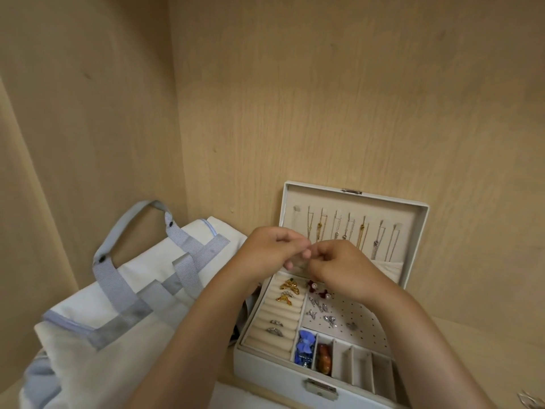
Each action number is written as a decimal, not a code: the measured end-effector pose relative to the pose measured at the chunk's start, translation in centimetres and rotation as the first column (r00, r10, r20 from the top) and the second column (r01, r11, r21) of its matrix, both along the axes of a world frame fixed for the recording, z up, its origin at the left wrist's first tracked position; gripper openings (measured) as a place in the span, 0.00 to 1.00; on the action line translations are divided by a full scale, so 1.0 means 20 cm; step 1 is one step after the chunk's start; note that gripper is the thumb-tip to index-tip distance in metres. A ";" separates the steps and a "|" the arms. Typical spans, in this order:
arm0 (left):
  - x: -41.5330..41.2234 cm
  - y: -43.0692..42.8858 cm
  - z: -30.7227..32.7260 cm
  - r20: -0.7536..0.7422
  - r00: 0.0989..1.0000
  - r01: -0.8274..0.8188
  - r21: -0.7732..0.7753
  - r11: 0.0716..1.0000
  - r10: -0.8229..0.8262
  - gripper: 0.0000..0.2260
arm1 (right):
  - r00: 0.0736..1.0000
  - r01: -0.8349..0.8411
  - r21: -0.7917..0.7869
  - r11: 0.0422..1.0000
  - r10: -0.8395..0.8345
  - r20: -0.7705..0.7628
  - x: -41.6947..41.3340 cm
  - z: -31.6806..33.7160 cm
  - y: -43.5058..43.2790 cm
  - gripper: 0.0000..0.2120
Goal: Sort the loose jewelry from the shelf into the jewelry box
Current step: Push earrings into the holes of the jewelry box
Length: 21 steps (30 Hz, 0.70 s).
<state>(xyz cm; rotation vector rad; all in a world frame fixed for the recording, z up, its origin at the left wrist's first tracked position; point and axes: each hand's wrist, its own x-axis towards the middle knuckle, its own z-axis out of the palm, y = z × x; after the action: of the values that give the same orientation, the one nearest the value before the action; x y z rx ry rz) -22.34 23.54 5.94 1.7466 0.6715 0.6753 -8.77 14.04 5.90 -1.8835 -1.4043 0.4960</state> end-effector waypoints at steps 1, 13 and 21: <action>0.01 0.00 0.00 0.030 0.999 -0.011 -0.013 1.000 0.011 0.06 | 0.999 -0.025 -0.014 1.000 0.024 -0.029 -0.01 -0.01 0.00 0.07; 0.01 0.09 -0.09 -0.125 0.972 -0.131 0.416 0.900 0.199 0.08 | 0.993 0.115 0.175 0.978 -0.117 0.002 0.00 0.03 0.04 0.12; 0.03 0.06 -0.16 -0.250 0.924 0.019 0.787 0.617 0.290 0.16 | 0.978 0.182 0.296 0.938 -0.203 0.040 0.05 0.19 0.11 0.14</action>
<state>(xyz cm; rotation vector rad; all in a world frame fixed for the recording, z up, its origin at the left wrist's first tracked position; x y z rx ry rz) -21.77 24.75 2.69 2.7139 0.8363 0.8402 -7.75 16.33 9.76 -1.7850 -1.2427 0.1188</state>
